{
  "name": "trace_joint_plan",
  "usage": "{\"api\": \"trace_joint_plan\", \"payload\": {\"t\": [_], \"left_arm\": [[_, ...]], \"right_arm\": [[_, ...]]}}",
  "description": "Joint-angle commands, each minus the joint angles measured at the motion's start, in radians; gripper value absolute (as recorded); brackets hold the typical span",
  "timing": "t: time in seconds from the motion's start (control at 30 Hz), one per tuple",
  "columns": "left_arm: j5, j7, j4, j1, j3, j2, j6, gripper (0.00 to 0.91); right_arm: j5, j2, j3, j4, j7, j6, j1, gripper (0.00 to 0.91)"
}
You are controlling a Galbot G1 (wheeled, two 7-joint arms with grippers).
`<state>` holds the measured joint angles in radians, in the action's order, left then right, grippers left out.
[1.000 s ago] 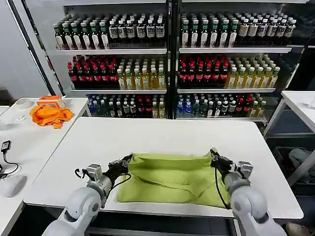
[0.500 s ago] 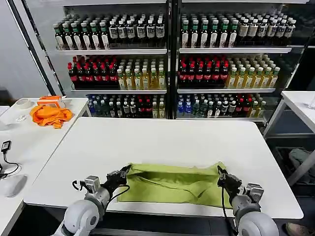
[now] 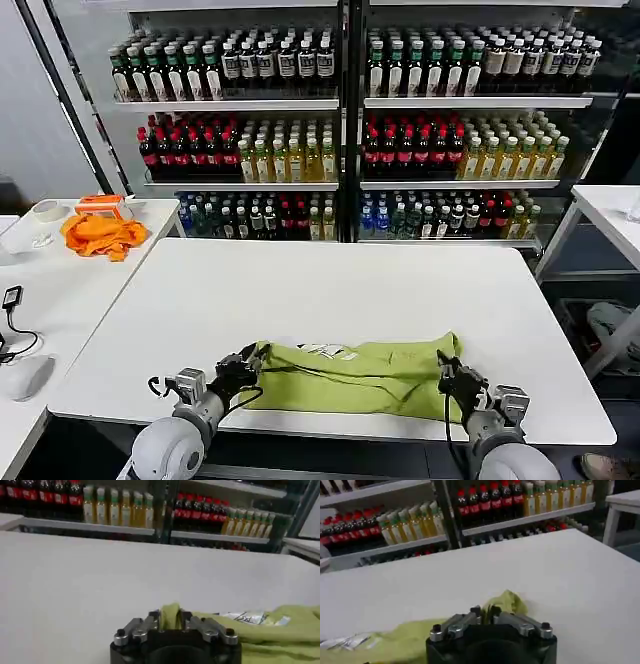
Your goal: Fold and organize the clothes.
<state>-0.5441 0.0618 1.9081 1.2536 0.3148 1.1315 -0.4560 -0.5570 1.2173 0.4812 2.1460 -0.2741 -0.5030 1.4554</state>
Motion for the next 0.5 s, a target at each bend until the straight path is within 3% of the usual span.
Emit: {"api": "trace_joint_plan", "payload": {"t": [0.03,0.4,0.43,0.47,0.5], "left_arm": [[0.077,0.071,0.024,0.036,0.013,0.039,0.008,0.907],[0.081,0.186,0.005,0.078,-0.003,0.158,0.01,0.907],[0.074,0.19,0.001,0.076,-0.004,0.163,0.009,0.856],[0.067,0.191,-0.002,0.075,-0.006,0.169,0.01,0.212],[0.064,0.191,-0.004,0.075,-0.008,0.171,0.013,0.212]], "right_arm": [[0.106,-0.004,-0.014,0.046,0.048,0.052,0.043,0.907],[0.122,0.012,0.005,0.077,0.032,0.104,0.08,0.907],[0.122,0.012,0.005,0.078,0.032,0.105,0.082,0.907],[0.122,0.011,0.006,0.08,0.031,0.105,0.083,0.907],[0.121,0.01,0.007,0.08,0.03,0.105,0.083,0.907]]}}
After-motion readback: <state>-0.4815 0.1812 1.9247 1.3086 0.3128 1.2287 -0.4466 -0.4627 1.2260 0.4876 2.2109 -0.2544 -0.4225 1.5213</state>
